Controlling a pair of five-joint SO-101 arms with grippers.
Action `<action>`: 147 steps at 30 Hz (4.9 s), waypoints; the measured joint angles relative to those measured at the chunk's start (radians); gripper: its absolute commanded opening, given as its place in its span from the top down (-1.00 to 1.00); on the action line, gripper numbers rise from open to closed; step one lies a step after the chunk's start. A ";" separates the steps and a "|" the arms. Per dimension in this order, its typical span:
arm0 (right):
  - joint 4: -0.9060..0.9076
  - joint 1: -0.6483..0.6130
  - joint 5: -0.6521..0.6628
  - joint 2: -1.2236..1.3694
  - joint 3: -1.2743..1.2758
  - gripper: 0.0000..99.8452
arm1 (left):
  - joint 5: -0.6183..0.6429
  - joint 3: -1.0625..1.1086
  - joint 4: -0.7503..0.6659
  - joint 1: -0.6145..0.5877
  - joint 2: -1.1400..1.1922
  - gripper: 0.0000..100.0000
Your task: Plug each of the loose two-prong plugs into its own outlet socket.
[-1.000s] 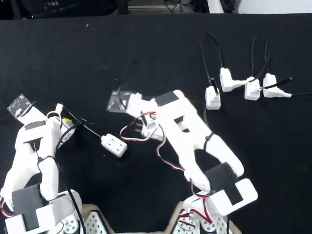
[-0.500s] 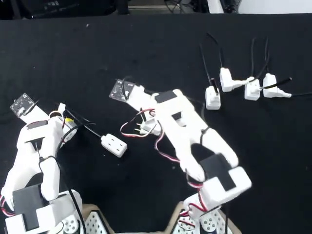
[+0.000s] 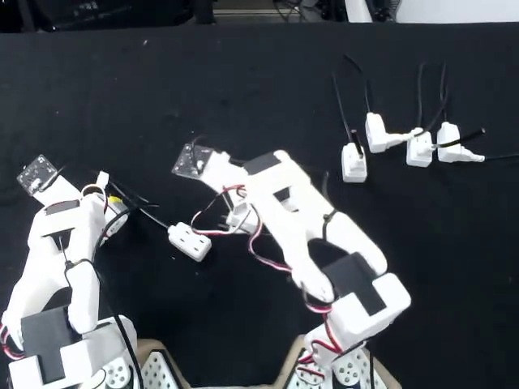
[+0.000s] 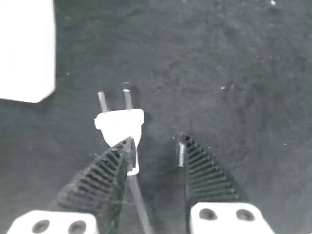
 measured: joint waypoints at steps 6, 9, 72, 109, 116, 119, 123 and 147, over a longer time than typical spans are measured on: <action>-0.072 0.000 0.000 -0.028 0.074 0.73 | 0.000 0.000 0.000 0.000 0.000 0.50; -0.077 -0.018 0.000 -0.031 0.077 0.73 | 0.000 0.000 0.000 0.000 0.000 0.50; -0.077 -0.100 -0.069 -0.048 0.123 0.99 | -0.002 0.000 0.000 0.000 0.000 0.50; -0.175 0.017 -0.247 -0.255 0.356 0.78 | -0.002 0.000 0.000 0.000 0.000 0.50; -0.170 0.015 -0.247 -0.261 0.404 0.68 | -0.002 0.000 0.000 0.000 0.000 0.50; -0.169 0.015 -0.247 -0.261 0.416 0.77 | -0.002 0.000 0.000 0.000 0.000 0.50; -0.172 0.018 -0.247 -0.272 0.420 0.98 | -0.002 0.000 0.000 0.000 0.000 0.50; -0.367 -0.048 -0.554 -0.669 0.546 0.98 | -0.091 -0.009 0.127 0.008 -0.262 0.50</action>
